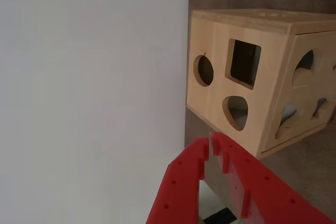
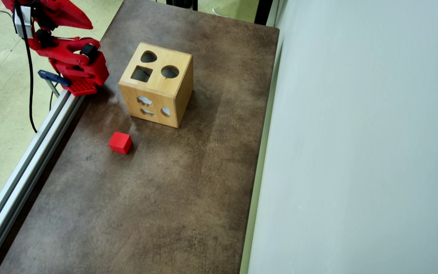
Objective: Pick and place the red cube on the square hole
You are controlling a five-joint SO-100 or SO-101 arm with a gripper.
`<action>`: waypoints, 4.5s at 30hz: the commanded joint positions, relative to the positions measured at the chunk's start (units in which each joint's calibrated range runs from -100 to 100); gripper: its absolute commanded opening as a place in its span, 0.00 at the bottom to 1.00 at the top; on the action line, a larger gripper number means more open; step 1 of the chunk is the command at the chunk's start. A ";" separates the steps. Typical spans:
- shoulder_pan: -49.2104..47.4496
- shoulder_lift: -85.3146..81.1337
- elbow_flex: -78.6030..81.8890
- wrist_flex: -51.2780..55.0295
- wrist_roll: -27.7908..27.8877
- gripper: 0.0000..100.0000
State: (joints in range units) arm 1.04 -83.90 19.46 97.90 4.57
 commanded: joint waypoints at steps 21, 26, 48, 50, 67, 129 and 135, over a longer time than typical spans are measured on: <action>26.22 43.60 -17.76 0.09 6.45 0.01; 33.36 48.53 -17.76 0.09 14.55 0.01; 39.82 71.63 -17.76 -9.72 28.86 0.01; 37.81 71.88 -17.76 -9.72 28.82 0.01; 33.95 71.88 -17.13 -9.80 24.81 0.01; 31.05 81.31 -16.69 -2.24 20.76 0.43; 31.13 84.96 -16.60 -6.10 20.76 0.43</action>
State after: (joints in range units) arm 31.87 0.93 4.02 94.59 25.42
